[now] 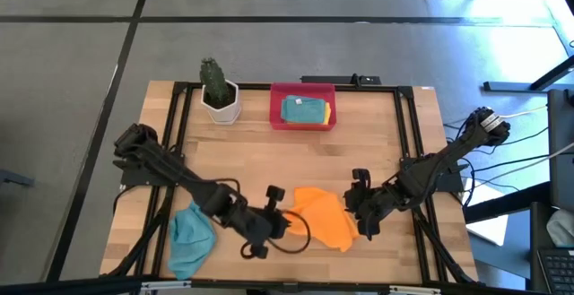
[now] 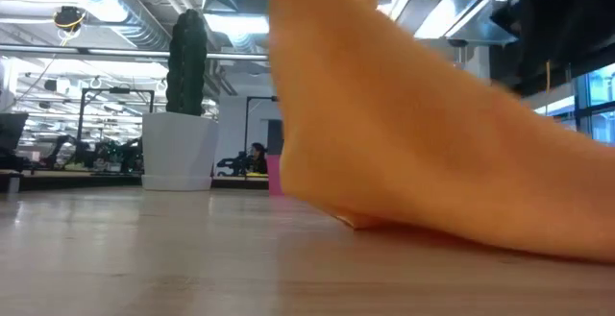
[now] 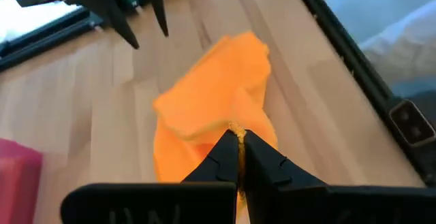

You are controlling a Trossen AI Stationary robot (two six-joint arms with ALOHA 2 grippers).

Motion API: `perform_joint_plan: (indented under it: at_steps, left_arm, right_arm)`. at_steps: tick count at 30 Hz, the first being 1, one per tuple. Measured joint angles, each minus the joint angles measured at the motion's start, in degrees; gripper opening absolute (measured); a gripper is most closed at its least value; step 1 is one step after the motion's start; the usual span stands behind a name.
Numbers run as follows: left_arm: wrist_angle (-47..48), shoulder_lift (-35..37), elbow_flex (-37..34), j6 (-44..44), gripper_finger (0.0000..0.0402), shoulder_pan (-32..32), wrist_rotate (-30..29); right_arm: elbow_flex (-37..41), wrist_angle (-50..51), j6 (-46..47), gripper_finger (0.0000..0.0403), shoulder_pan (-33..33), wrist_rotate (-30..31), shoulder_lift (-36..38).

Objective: Fold microfiber towels
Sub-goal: Fold the orange microfiber cloth

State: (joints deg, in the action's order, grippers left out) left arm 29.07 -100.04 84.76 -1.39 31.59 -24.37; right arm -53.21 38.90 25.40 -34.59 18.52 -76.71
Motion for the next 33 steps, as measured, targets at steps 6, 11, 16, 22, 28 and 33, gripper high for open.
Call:
perform_joint_plan:
  at_steps: [6, 11, 16, 22, 28, 33]
  left_arm:
    - [0.19, -0.76, -0.38, -2.01, 0.0, 0.76, -1.0]
    - [-0.03, -1.15, -0.38, -2.53, 0.0, 0.13, -1.01]
    - [-0.14, -1.15, -0.38, -2.98, 0.0, -0.17, -0.99]
    - [-0.14, -1.15, -0.38, -3.03, 0.0, -0.02, -0.98]
    - [-0.14, -1.15, -0.38, -3.01, 0.0, -0.04, -0.99]
    - [-0.17, -1.15, -0.38, -3.03, 0.0, -0.2, -1.01]
  right_arm:
    - [6.51, -4.89, -3.93, 0.0184, 4.97, -2.67, -0.02]
    - [12.17, -16.46, -11.62, 0.0184, 13.25, -11.43, -0.02]
    - [16.21, -25.92, -15.45, 0.0184, 22.77, -21.83, -0.02]
    - [21.34, -32.8, -14.19, 0.0184, 31.94, -35.08, -0.02]
    - [25.58, -37.35, -13.95, 0.0184, 33.08, -36.65, -0.02]
    - [27.24, -40.51, -13.26, 0.0184, 31.36, -36.66, -0.02]
